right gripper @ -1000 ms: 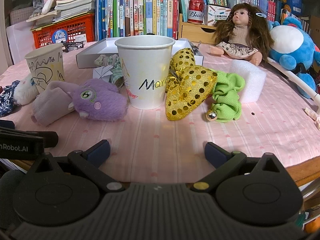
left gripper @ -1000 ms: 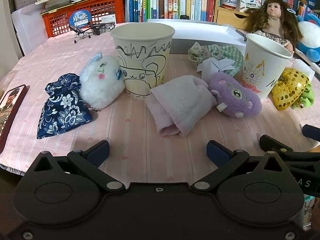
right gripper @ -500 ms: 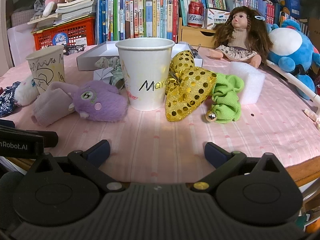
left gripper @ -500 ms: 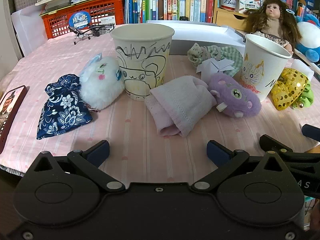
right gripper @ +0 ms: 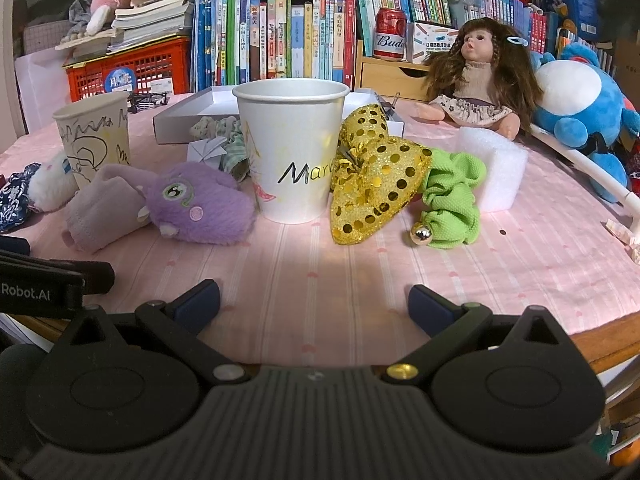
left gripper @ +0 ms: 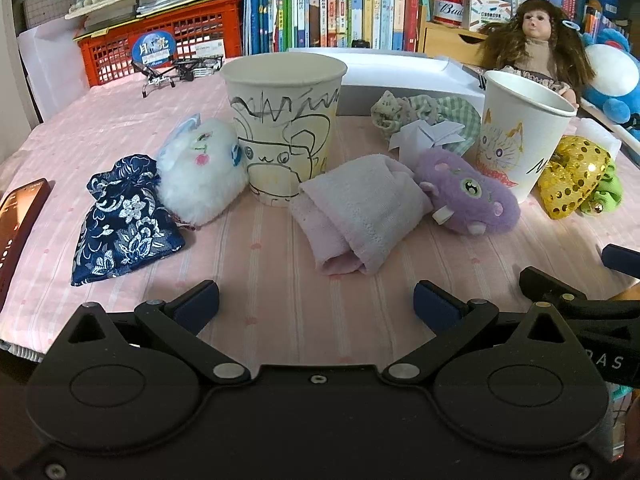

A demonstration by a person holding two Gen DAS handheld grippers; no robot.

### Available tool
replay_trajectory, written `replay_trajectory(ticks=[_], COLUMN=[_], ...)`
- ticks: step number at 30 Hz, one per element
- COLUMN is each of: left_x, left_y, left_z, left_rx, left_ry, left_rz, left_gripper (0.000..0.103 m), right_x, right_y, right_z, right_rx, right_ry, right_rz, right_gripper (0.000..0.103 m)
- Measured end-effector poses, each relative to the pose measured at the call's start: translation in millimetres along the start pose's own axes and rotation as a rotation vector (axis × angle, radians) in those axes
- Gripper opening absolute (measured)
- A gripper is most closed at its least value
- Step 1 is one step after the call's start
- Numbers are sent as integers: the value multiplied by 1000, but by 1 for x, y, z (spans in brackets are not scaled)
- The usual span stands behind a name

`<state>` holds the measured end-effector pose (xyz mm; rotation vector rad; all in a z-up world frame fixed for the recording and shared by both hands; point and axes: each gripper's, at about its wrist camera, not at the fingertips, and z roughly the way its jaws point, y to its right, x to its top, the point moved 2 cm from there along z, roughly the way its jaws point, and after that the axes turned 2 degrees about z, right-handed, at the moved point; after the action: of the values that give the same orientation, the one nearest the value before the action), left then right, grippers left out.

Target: Organize soft objects

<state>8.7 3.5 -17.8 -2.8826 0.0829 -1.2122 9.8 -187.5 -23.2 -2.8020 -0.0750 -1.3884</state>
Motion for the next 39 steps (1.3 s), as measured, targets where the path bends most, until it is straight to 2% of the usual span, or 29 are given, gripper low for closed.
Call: replay_trajectory(ticks=[7,15,17,25,29,32,34,39], left_x=[-6,-1,0,9,14,16,17,18], left_y=[-2,-7,-9,-28,-42,-54,-61,-82], left_z=[-2,-2,-4,-25,-41,-51,-54,-44], left_rx=[-8,-35,-41,-115,-79,-18,35,118], left_ry=[44,27,28,58,114,163,188,173], left_rz=[6,4,-3,-71,-81,-86,-94,-131], left_gripper=[103,100,97,68,65,65,69,72], right_x=[-3,1,3,15,20,24,26,31], right_y=[1,-9,-10,-13,-19,-25,-30,-39], right_z=[-1,-8,-10,-16,-15,-14,-13,-9], right_rx=[11,77,91,149,177,187,189,174], right_ry=[15,49,57,94,111,120,127,149], right_rz=[12,16,18,18,5,-18,-32,-65], right_gripper=[103,100,99,86,84,84,84,88])
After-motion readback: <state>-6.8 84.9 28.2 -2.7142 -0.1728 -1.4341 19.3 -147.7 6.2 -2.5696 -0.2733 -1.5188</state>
